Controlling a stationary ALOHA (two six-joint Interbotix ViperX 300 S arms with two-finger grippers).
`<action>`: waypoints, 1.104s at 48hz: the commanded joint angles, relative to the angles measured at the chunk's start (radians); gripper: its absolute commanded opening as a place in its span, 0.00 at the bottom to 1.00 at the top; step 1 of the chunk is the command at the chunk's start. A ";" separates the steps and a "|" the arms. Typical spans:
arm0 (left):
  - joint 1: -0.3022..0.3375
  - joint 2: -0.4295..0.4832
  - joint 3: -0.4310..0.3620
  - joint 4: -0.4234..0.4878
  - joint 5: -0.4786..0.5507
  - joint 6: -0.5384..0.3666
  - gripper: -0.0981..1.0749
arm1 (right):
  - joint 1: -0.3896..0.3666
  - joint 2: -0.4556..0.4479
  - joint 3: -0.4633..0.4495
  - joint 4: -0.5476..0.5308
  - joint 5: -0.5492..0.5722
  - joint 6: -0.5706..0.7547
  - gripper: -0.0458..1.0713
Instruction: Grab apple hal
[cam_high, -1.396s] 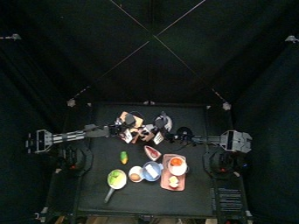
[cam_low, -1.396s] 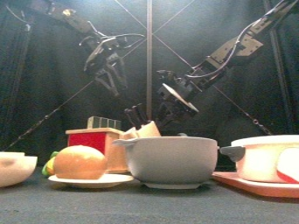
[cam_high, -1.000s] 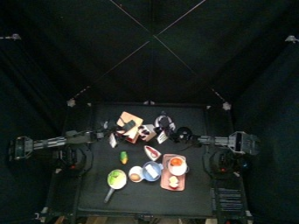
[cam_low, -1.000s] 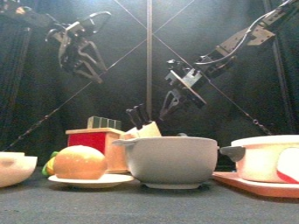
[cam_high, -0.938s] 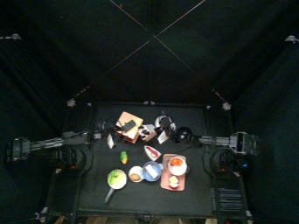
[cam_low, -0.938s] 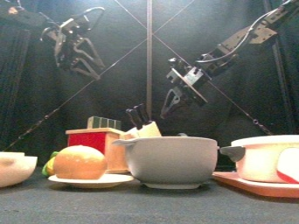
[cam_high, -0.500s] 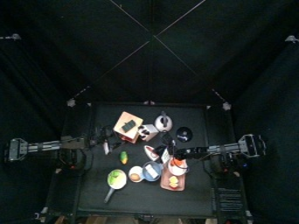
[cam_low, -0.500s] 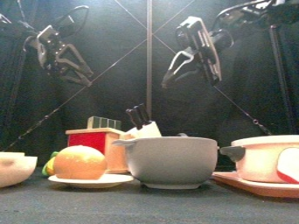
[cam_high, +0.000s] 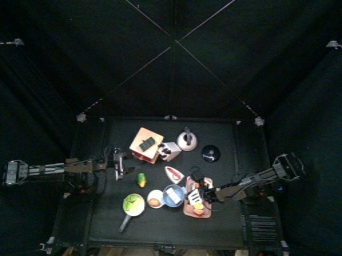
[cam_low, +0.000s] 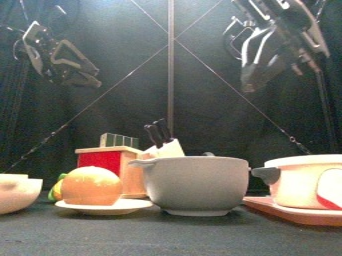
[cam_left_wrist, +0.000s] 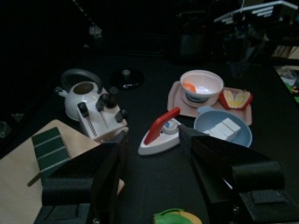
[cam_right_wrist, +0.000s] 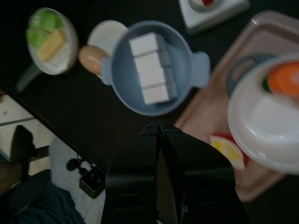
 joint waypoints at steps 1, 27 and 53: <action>-0.006 0.000 -0.003 -0.023 -0.020 0.003 0.82 | 0.044 0.012 -0.057 0.055 0.129 0.002 0.42; -0.002 0.003 -0.005 -0.038 -0.028 0.003 0.82 | 0.137 0.301 -0.222 0.196 0.446 0.003 0.82; 0.009 0.005 0.009 -0.052 -0.018 0.003 0.82 | 0.138 0.413 -0.304 0.179 0.534 0.005 0.97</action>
